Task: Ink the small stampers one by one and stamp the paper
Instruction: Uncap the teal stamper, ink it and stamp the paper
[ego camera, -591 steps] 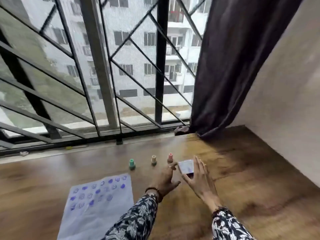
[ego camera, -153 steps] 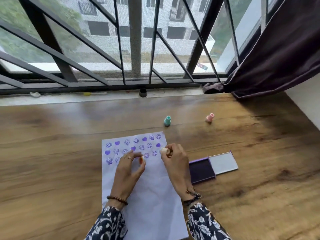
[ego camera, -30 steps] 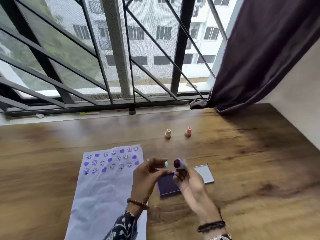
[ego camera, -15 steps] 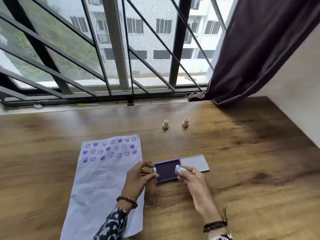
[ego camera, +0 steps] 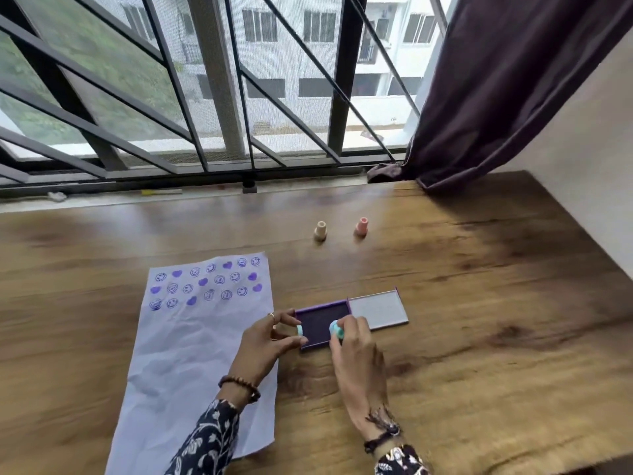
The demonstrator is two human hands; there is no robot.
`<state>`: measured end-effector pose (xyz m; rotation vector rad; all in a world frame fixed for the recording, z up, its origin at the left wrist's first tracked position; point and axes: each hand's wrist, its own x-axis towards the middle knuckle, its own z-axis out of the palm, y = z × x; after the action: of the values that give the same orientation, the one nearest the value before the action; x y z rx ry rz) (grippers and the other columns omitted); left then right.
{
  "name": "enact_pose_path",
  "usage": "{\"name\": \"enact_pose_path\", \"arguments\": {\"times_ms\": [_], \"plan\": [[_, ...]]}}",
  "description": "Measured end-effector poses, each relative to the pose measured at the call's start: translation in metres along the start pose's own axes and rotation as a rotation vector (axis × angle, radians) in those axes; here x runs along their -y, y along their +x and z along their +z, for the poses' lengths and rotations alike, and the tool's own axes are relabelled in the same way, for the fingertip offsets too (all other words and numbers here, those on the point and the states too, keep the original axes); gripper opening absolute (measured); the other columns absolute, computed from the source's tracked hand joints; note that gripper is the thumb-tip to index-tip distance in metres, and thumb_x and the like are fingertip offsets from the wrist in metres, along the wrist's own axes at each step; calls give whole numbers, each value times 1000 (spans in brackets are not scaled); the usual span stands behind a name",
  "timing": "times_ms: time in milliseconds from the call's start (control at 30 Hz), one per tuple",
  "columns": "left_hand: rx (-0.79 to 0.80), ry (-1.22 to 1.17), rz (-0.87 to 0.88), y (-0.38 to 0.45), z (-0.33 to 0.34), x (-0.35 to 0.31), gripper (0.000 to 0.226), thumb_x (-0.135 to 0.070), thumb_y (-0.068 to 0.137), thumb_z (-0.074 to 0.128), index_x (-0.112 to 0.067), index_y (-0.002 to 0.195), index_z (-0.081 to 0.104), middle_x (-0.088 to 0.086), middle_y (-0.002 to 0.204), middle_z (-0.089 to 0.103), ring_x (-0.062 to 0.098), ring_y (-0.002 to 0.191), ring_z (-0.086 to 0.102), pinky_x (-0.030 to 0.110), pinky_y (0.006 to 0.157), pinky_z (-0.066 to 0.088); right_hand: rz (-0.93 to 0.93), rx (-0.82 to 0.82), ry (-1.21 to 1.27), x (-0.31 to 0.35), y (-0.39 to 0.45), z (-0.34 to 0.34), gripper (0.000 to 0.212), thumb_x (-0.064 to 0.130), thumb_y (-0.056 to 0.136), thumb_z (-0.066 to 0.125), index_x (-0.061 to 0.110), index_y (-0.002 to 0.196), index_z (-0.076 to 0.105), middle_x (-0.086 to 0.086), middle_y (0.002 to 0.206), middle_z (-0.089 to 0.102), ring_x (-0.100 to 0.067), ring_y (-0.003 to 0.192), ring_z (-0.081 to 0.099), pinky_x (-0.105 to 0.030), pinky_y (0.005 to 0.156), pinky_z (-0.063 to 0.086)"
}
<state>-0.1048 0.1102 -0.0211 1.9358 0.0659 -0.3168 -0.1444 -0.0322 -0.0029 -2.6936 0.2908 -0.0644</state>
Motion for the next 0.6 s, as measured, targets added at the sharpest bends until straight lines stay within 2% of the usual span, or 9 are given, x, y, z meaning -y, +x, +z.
{"name": "enact_pose_path", "arguments": {"times_ms": [100, 233, 400, 500, 533, 600], "plan": [[2, 4, -4, 3, -2, 0, 22, -10, 65, 79, -13, 80, 64, -3, 110, 62, 18, 84, 64, 5, 62, 45, -33, 33, -5, -2, 7, 0, 16, 26, 96, 42, 17, 107, 49, -1, 110, 54, -20, 91, 62, -29, 72, 50], [-7, 39, 6, 5, -3, -1, 21, -13, 65, 79, -16, 78, 63, -3, 104, 65, 17, 74, 63, 4, 59, 43, -56, 85, 12, -4, 18, -2, 14, 19, 92, 50, 14, 104, 51, -5, 107, 58, -23, 94, 61, -31, 76, 48], [12, 3, 6, 3, -4, -2, 22, -12, 66, 79, -12, 81, 64, -3, 107, 64, 20, 77, 67, 9, 63, 47, -32, 200, -58, -2, 43, -9, 16, 9, 83, 54, 6, 98, 61, -15, 100, 67, -31, 95, 63, -32, 77, 48], [17, -11, 9, -1, -5, -3, 20, -13, 67, 78, -16, 79, 62, -3, 107, 64, 30, 87, 67, 23, 72, 51, 6, 271, -75, 4, 56, -15, 17, 1, 74, 55, 1, 86, 67, -20, 86, 69, -35, 87, 64, -29, 63, 46], [16, -30, 14, -3, -6, -3, 20, -12, 67, 78, -18, 78, 62, -4, 107, 64, 29, 86, 67, 24, 73, 52, 12, 300, -95, 6, 60, -17, 15, 0, 71, 56, -1, 82, 67, -20, 76, 66, -36, 83, 64, -26, 58, 42], [11, -63, 35, -7, -11, -2, 20, -12, 68, 77, -21, 76, 62, -6, 106, 65, 22, 80, 67, 19, 71, 51, 37, 362, -112, 8, 65, -22, 11, 1, 67, 59, -2, 76, 65, -15, 57, 54, -37, 74, 62, -24, 56, 39]]}}
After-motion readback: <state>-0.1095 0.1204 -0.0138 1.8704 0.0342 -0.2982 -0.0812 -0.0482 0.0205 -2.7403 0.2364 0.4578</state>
